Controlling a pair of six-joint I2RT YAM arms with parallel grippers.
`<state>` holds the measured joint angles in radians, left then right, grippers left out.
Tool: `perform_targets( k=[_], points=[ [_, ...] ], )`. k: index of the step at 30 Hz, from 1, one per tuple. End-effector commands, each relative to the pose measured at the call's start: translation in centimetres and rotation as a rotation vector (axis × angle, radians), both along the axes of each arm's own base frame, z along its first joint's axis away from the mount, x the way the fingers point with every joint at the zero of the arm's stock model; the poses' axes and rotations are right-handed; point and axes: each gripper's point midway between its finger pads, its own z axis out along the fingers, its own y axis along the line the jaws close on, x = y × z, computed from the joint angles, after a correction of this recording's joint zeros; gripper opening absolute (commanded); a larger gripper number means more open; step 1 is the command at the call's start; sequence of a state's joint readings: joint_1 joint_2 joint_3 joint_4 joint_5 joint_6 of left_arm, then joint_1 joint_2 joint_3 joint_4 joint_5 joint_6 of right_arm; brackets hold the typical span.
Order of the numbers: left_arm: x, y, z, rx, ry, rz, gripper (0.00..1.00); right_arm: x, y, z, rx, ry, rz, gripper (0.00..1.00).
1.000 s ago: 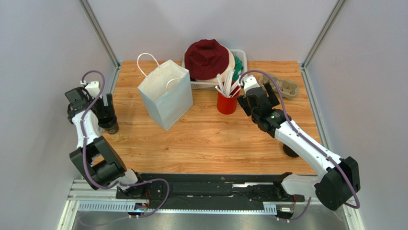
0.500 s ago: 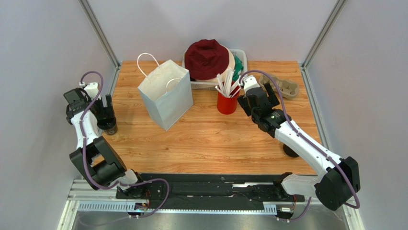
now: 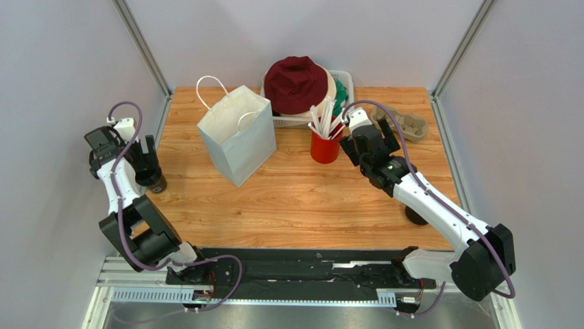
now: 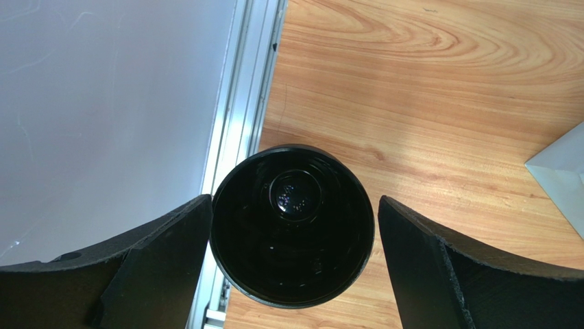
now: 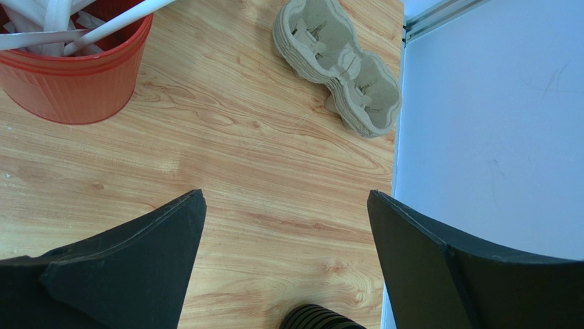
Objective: Pack the takeout coffee
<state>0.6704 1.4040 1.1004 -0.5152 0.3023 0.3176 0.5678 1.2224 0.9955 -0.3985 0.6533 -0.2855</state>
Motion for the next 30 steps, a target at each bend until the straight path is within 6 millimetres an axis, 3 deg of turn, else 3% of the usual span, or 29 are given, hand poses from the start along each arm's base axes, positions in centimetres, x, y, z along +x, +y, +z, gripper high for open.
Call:
perform_targets(
  k=[1,30],
  points=[
    [0.2,0.5,2.5,0.031,-0.046,-0.003,0.99,0.6,0.2,1.0,0.026,-0.045,-0.002,0.95],
    [-0.9,-0.3,1.9,0.024,-0.034,0.001,0.98,0.5,0.2,1.2,0.031,-0.049,0.000,0.95]
  ],
)
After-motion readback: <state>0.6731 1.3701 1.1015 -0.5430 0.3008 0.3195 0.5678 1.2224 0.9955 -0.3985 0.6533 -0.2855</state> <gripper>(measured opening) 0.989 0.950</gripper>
